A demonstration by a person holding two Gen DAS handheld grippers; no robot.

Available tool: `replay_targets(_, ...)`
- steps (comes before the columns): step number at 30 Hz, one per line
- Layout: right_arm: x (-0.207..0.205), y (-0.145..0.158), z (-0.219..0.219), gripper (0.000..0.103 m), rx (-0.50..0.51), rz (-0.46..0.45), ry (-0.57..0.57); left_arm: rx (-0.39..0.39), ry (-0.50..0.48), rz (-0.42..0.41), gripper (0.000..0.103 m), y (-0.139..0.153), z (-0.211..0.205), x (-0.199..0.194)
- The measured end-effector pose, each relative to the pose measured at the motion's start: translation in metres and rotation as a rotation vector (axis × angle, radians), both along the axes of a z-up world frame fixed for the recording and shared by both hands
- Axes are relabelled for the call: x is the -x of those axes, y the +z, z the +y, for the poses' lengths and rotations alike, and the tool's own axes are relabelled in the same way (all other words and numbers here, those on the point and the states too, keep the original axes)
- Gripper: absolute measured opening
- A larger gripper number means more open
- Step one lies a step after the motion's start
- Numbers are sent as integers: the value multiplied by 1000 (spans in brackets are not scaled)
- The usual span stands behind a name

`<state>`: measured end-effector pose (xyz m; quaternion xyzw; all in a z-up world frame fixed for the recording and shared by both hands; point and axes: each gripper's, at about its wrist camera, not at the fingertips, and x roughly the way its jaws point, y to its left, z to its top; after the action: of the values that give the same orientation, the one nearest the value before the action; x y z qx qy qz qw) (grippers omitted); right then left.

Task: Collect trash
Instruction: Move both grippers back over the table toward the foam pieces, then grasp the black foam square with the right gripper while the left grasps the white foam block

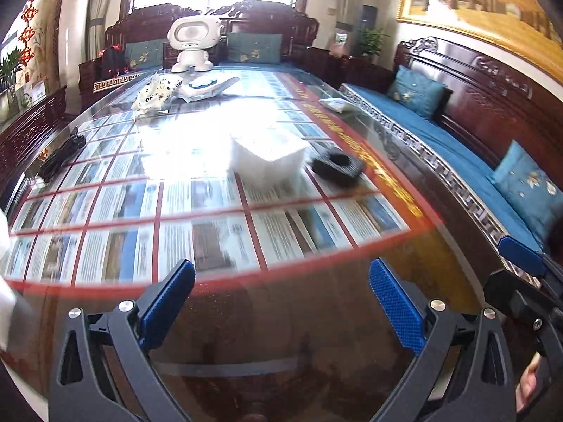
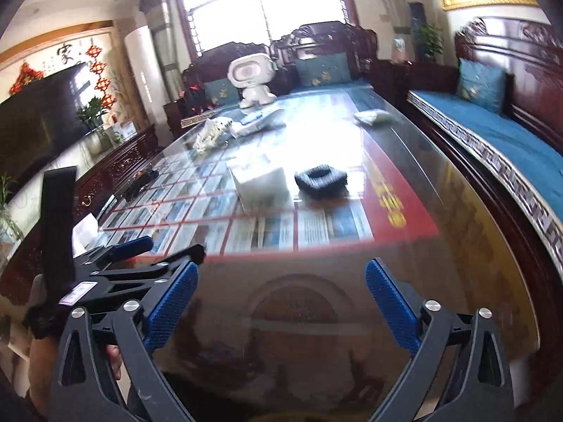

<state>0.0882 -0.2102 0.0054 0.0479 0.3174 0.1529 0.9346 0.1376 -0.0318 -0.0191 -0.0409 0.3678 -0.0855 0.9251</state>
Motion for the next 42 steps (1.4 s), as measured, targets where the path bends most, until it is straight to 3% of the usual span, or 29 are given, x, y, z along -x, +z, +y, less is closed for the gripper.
replay_targets(2,-22,-2,5,72,28,8,14,-6,20,-1,99,0,4,-24)
replay_targets(8,-81,-21,12,54,57,55,63,18,65,9,99,-3,13,-90)
replay_targets(20,-168,-51,22,34,126,133,113,14,-6,13,99,-22,7,-134)
replay_targets(42,-220,-77,43,34,240,210,84,6,-24,42,99,-29,12,-141)
